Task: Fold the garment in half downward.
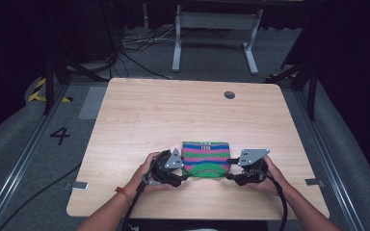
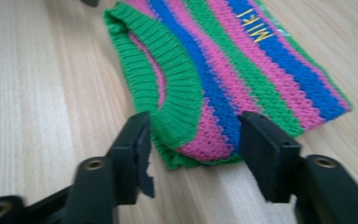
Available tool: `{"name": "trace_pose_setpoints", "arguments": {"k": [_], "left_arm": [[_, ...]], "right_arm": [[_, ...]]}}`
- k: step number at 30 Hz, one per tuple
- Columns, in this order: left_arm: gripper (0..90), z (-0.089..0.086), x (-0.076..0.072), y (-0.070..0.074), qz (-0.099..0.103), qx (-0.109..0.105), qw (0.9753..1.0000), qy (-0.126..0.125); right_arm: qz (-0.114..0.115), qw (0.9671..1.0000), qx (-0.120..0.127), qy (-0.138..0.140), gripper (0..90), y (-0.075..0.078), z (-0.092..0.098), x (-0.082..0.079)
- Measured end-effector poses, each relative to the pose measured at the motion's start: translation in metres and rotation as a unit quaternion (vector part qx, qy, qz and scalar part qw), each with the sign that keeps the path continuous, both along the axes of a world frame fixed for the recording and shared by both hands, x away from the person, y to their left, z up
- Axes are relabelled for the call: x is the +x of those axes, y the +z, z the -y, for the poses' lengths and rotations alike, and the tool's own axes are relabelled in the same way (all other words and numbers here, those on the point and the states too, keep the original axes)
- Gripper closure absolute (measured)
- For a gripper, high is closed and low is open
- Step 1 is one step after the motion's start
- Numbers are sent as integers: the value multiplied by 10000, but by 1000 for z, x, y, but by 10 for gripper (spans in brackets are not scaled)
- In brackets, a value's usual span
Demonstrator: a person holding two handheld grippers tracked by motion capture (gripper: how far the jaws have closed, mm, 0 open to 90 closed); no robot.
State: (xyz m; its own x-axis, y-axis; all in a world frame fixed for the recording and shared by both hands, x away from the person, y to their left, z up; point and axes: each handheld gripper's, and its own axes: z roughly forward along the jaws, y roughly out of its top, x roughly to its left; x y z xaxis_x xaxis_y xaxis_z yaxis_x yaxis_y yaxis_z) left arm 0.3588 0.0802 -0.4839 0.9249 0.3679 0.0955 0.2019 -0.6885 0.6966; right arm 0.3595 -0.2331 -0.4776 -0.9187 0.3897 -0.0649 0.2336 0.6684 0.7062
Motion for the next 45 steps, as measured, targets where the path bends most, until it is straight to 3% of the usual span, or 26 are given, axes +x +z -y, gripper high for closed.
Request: {"name": "trace_pose_setpoints", "arguments": {"k": [3, 9, 15, 23, 26, 40, 45], "left_arm": [[283, -2, 0, 4, 57, 9, 10000, 4], [249, -16, -2, 13, 144, 59, 9999, 28], [247, -38, 0, 16, 162, 245, 9994, 207], [242, -79, -9, 15, 84, 295, 9976, 619], [244, -90, -15, 15, 197, 456, 9960, 739], [227, -123, -28, 10, 318, 848, 9909, 1001], [219, -135, -32, 9, 238, 771, 9908, 1090]], "right_arm": [[108, 9998, -45, -144, 337, 4, 0, 0], [150, 9993, -115, -331, 260, 7, 4, 0], [209, 9983, -309, -446, 250, 9, 12, -1], [271, 9962, -623, -550, 249, 11, 32, -7], [222, 9954, -667, -651, 252, 11, 42, -11], [198, 9895, -510, -1340, 250, 7, 94, -20], [192, 9868, -450, -1546, 247, 1, 113, -26]]}}
